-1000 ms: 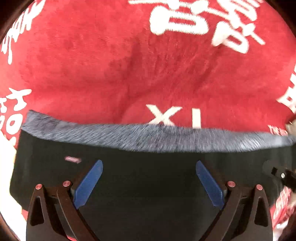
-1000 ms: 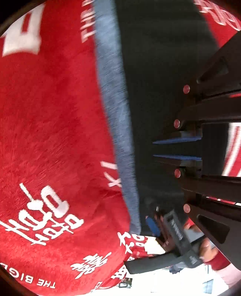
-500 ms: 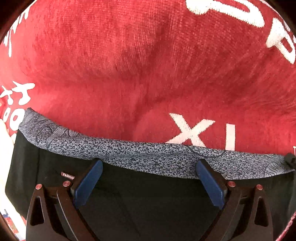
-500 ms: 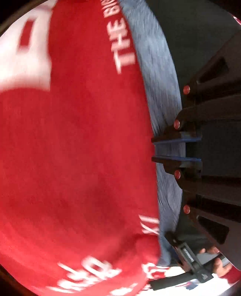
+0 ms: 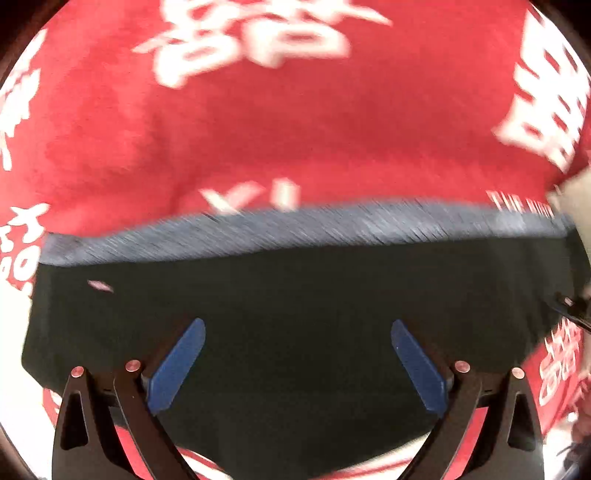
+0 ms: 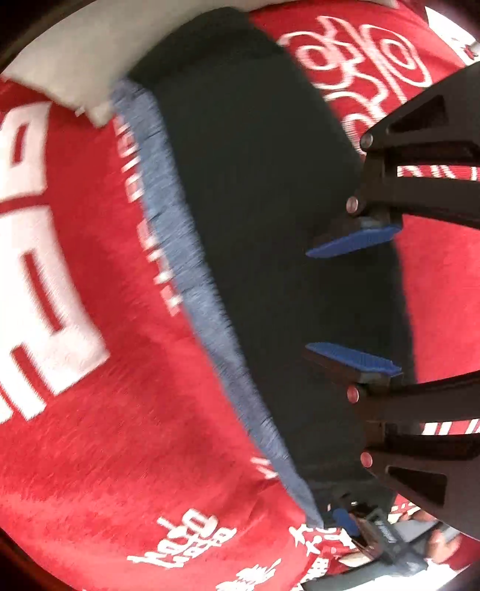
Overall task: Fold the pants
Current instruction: 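Lower the folded trousers onto the cushion and open the right gripper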
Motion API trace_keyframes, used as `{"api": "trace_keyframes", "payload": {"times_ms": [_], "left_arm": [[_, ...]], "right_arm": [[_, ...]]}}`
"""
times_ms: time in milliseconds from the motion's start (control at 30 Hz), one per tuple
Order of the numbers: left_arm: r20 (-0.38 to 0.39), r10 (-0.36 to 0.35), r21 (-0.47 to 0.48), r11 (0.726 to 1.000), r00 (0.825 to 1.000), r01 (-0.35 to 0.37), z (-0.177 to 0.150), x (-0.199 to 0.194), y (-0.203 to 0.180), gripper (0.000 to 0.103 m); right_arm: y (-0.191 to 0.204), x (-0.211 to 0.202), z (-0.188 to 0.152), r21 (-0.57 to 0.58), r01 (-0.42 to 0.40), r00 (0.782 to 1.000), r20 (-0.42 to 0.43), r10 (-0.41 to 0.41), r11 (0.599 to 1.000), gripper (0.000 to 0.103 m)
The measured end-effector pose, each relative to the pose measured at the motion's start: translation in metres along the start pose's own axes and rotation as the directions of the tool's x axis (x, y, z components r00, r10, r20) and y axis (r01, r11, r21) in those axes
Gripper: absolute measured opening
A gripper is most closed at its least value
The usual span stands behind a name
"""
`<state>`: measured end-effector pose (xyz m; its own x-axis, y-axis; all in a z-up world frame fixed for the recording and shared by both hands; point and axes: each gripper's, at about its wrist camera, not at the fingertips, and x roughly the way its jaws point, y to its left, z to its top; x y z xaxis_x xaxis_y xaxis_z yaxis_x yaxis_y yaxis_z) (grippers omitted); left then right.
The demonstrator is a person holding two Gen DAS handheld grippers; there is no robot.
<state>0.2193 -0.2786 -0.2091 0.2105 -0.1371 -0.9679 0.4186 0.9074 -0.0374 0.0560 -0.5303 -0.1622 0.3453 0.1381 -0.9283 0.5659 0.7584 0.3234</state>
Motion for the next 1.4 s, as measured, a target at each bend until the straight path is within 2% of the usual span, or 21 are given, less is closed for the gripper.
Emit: {"api": "trace_keyframes", "payload": {"times_ms": [100,133,167,200,400,500,833,967,1100,1233,1400], "left_arm": [[-0.069,0.016,0.034,0.999,0.998,-0.014,-0.023,0.019,-0.018,0.101],[-0.067,0.028,0.039,0.999,0.997,-0.025,-0.028,0.023,-0.02,0.102],[-0.029,0.033,0.034,0.999,0.999,-0.032,-0.032,0.021,-0.021,0.102],[-0.023,0.032,0.032,0.999,0.999,-0.031,-0.033,0.021,-0.021,0.102],[-0.044,0.044,0.041,0.998,0.998,-0.042,-0.029,0.02,-0.027,0.102],[-0.038,0.051,0.033,0.998,0.998,-0.049,-0.041,0.021,-0.024,0.103],[-0.039,0.066,0.026,0.998,0.997,-0.065,-0.036,0.031,-0.03,0.103],[-0.048,0.078,0.024,0.997,0.996,-0.077,-0.034,0.03,-0.034,0.103],[-0.084,0.119,0.034,0.993,0.989,-0.117,-0.022,0.027,-0.048,0.103],[-0.081,0.081,0.063,0.995,0.993,-0.076,-0.019,0.011,-0.071,0.103],[-0.052,0.031,0.132,0.991,0.998,-0.024,-0.015,-0.002,-0.117,0.103]], "right_arm": [[-0.015,0.008,-0.012,0.054,-0.032,0.999,-0.002,0.032,0.998,0.052],[-0.016,0.007,-0.014,0.047,-0.034,0.999,0.009,0.033,0.998,0.052],[-0.015,0.007,-0.015,0.034,-0.027,1.0,0.011,0.027,0.999,0.052],[-0.009,0.011,-0.02,0.022,-0.026,1.0,0.015,0.026,0.999,0.057],[-0.003,0.015,-0.022,-0.035,-0.057,0.998,0.016,0.057,0.998,0.067],[-0.006,0.015,-0.022,-0.042,-0.078,0.997,0.01,0.078,0.996,0.067],[-0.022,0.004,-0.016,0.031,-0.167,0.986,-0.023,0.168,0.985,0.068],[-0.039,-0.008,-0.018,0.1,-0.168,0.985,-0.017,0.17,0.981,0.068],[-0.067,-0.022,-0.024,0.181,-0.185,0.982,0.005,0.187,0.966,0.068],[-0.099,-0.034,-0.034,0.254,-0.197,0.98,0.027,0.196,0.947,0.068],[-0.135,-0.042,-0.046,0.347,-0.249,0.968,0.064,0.242,0.904,0.069]]}}
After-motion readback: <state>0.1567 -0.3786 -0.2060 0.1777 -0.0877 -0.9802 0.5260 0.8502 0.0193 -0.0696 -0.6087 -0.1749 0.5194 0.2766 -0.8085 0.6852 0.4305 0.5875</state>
